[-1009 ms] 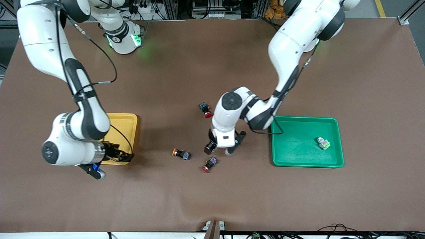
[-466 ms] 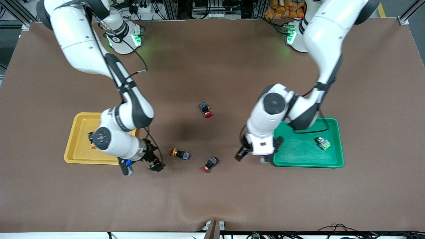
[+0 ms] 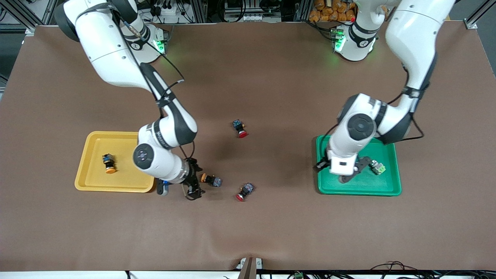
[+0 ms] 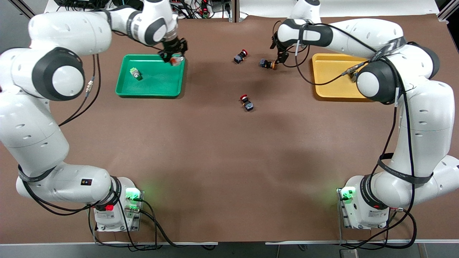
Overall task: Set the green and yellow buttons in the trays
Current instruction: 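Carry the orange-tagged button to the green tray with the left gripper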
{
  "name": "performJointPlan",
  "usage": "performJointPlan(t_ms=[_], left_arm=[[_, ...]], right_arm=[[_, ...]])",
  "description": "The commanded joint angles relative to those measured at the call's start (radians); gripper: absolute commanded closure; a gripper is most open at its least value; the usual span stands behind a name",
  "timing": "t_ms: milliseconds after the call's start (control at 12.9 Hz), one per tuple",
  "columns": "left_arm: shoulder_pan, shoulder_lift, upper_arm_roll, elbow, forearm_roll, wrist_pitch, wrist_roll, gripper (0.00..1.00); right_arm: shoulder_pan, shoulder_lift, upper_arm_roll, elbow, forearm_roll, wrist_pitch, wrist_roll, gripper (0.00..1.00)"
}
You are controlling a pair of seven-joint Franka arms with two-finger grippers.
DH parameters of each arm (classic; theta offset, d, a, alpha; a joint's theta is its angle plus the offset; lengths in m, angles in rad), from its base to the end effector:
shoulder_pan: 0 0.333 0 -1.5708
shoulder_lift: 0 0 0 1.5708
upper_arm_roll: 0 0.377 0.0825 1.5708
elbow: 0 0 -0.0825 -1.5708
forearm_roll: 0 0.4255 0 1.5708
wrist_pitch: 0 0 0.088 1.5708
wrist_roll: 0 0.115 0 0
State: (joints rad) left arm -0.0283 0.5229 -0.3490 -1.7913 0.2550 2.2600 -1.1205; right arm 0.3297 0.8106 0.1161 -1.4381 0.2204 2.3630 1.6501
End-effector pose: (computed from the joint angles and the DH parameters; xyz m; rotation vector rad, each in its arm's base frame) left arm 0.6736 -0.2324 0.2904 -2.9666 -0.9510 -0.0086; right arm 0.7419 0.3361 0.2300 -2.2319 1.8681 0.2269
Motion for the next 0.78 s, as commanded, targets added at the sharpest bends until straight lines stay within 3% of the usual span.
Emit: performJointPlan(t_ms=[0,466,621,699], left_arm=[[0.097,-0.035,-0.018,-0.074,0.027,-0.008,0.131,1.00],[0.134,0.028,-0.016,-0.066,0.026,0.065,0.197,1.00],[0.139,0.060,-0.016,-0.054,0.026,0.123,0.199,0.92],[0.137,0.072,-0.015,-0.048,0.026,0.148,0.197,0.71]], right_arm=[[0.032,0.028,-0.010,0.004,0.002,0.036,0.054,0.00],[0.051,0.059,-0.015,-0.008,-0.057,0.061,0.043,0.00],[0.052,0.068,-0.015,-0.007,-0.084,0.062,0.033,0.35],[0.054,0.068,-0.015,-0.007,-0.101,0.059,0.002,0.70]])
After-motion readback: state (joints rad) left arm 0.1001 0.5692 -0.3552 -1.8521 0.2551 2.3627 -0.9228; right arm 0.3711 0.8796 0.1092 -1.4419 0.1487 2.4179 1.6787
